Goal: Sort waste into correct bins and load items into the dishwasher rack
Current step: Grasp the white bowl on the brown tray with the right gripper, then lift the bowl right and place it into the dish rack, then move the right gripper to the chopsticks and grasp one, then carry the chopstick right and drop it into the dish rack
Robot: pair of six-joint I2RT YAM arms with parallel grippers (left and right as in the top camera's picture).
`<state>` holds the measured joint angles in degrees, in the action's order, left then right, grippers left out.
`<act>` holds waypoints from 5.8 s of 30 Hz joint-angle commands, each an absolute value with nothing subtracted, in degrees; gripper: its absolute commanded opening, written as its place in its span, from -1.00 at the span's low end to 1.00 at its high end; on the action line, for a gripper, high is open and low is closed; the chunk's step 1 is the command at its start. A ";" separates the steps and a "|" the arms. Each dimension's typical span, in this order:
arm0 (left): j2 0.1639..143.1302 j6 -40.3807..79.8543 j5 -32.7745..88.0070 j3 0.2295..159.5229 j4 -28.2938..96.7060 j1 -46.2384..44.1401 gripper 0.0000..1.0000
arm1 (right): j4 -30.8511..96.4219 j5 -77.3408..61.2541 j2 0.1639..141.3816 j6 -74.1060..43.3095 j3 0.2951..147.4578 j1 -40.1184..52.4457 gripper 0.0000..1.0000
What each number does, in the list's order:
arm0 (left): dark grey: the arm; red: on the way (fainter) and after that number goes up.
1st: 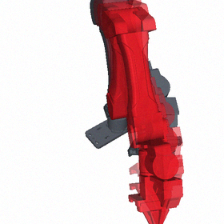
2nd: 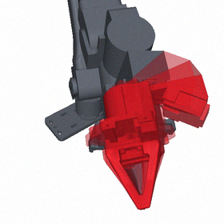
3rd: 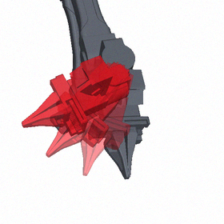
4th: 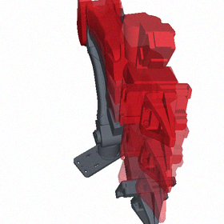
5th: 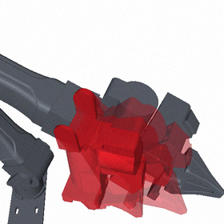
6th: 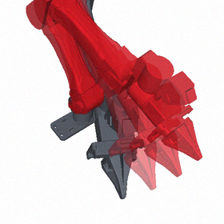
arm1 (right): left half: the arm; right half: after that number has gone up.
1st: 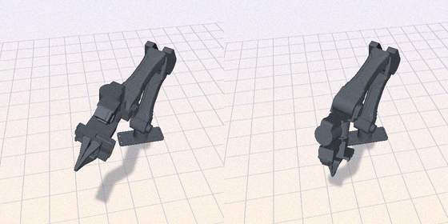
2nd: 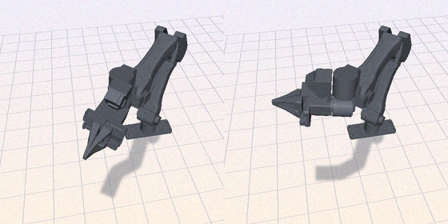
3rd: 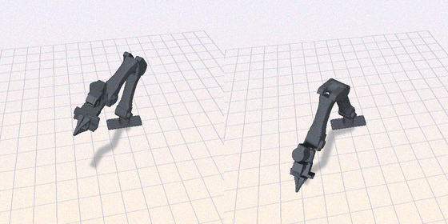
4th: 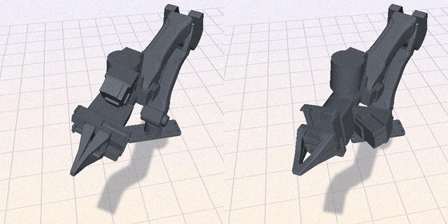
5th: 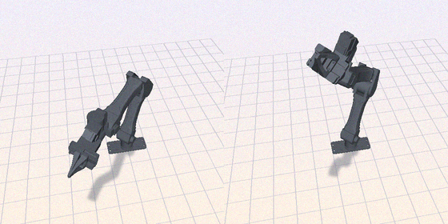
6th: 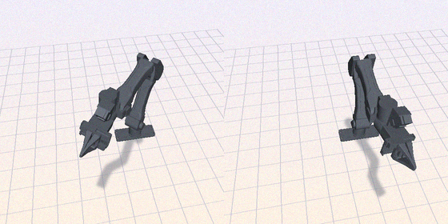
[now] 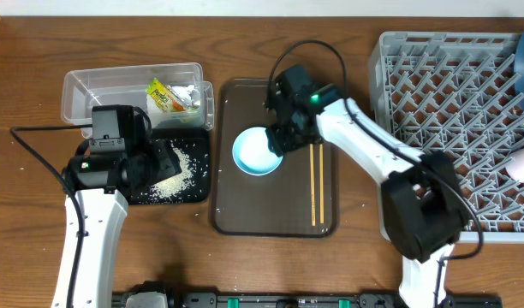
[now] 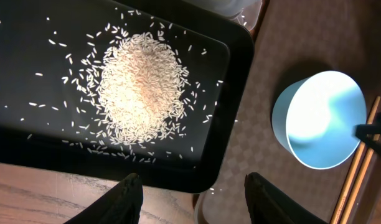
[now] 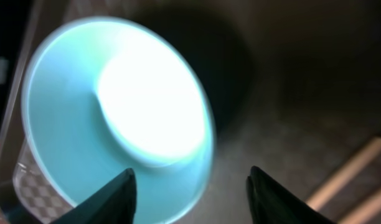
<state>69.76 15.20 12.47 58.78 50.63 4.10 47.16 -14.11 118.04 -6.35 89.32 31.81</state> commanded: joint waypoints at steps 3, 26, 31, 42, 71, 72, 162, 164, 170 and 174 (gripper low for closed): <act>69.65 15.14 12.14 59.02 50.92 4.38 0.12 | 46.70 -13.30 121.86 -8.36 89.08 32.27 -0.36; 69.65 15.14 12.14 59.02 50.94 4.38 0.11 | 41.69 26.85 103.37 -5.89 90.17 19.81 -0.98; 69.65 15.14 12.14 59.02 50.94 4.38 0.12 | 32.93 42.50 101.65 4.23 90.17 14.28 -0.98; 69.65 15.14 12.16 59.02 50.94 4.38 0.12 | 15.73 58.35 106.37 24.77 90.17 3.81 -0.97; 69.65 15.14 12.19 59.05 51.05 4.38 0.11 | 29.71 65.56 116.44 4.21 87.05 -2.04 -0.98; 69.65 15.14 12.19 59.05 51.05 4.38 0.12 | 31.07 65.56 116.44 3.29 87.05 -1.72 -0.98; 69.65 15.14 12.14 59.02 51.00 4.38 0.13 | 42.39 3.20 105.12 -31.07 62.02 33.45 -0.58; 69.65 15.14 12.14 59.02 50.98 4.38 0.12 | 41.93 3.20 105.12 -32.03 61.14 33.45 -0.58; 69.65 15.14 12.16 59.02 50.98 4.38 0.13 | 39.22 2.79 105.12 -32.62 58.39 33.45 -0.70; 69.65 15.14 12.14 59.02 50.98 4.38 0.13 | 38.61 2.79 105.12 -32.56 58.37 33.45 -0.82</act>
